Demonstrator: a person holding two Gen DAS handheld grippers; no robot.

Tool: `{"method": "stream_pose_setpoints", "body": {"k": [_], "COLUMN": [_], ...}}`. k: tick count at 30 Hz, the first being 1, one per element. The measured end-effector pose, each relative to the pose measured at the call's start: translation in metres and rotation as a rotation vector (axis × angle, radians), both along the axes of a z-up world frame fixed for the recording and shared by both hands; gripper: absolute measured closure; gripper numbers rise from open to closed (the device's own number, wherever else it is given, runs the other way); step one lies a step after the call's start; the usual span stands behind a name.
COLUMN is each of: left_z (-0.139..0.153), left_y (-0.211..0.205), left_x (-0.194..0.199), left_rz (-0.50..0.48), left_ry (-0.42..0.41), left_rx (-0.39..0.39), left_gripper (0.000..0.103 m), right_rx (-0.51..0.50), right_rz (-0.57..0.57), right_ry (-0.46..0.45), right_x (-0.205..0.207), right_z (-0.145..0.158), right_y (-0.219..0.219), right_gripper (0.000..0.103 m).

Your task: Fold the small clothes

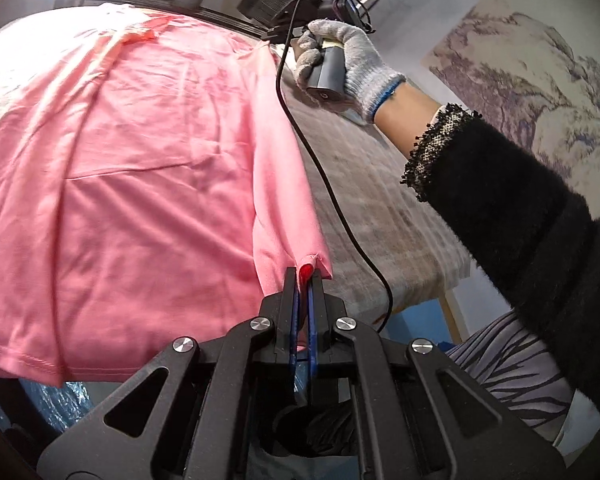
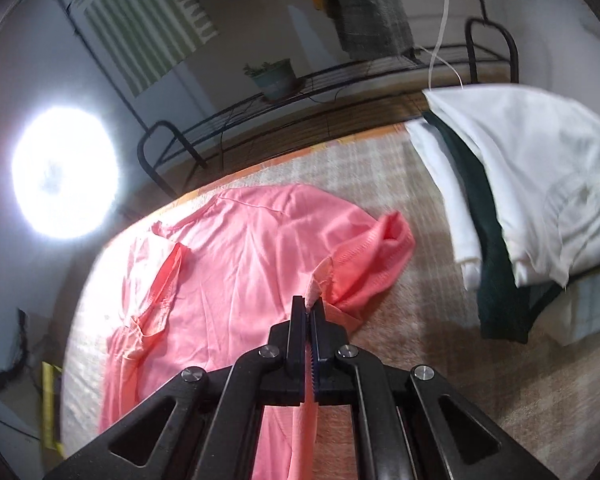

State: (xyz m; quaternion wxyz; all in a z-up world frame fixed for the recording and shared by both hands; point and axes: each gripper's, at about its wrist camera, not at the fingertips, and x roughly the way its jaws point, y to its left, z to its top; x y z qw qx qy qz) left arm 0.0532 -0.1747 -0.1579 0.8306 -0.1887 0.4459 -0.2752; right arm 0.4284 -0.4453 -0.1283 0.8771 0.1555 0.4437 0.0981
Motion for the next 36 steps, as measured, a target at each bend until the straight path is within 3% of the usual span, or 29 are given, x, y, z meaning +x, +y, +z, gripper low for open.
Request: {"method": "stream_pose_setpoints", "body": {"k": [8, 17, 25, 36], "left_z": [-0.002, -0.016, -0.024, -0.013], "left_y": [0.023, 0.044, 0.054, 0.072], "left_x": [-0.002, 0.005, 0.004, -0.008], "left_rz": [0.08, 0.177, 0.201, 0.289], "left_ry": [0.046, 0.122, 0.142, 0.127], "left_rx": [-0.057, -0.08, -0.064, -0.026], "left_gripper": [0.102, 0.102, 0.102, 0.102], "right_rx": [-0.14, -0.249, -0.276, -0.293], "right_rz": [0.097, 0.223, 0.274, 0.307], "right_ry": [-0.054, -0.057, -0.043, -0.01], "right_x": [0.009, 0.017, 0.024, 0.026], "right_z": [0.022, 0.008, -0.009, -0.028], "right_y": [0.066, 0.143, 0.174, 0.195], "right_gripper": [0.103, 0.103, 0.103, 0.099]}}
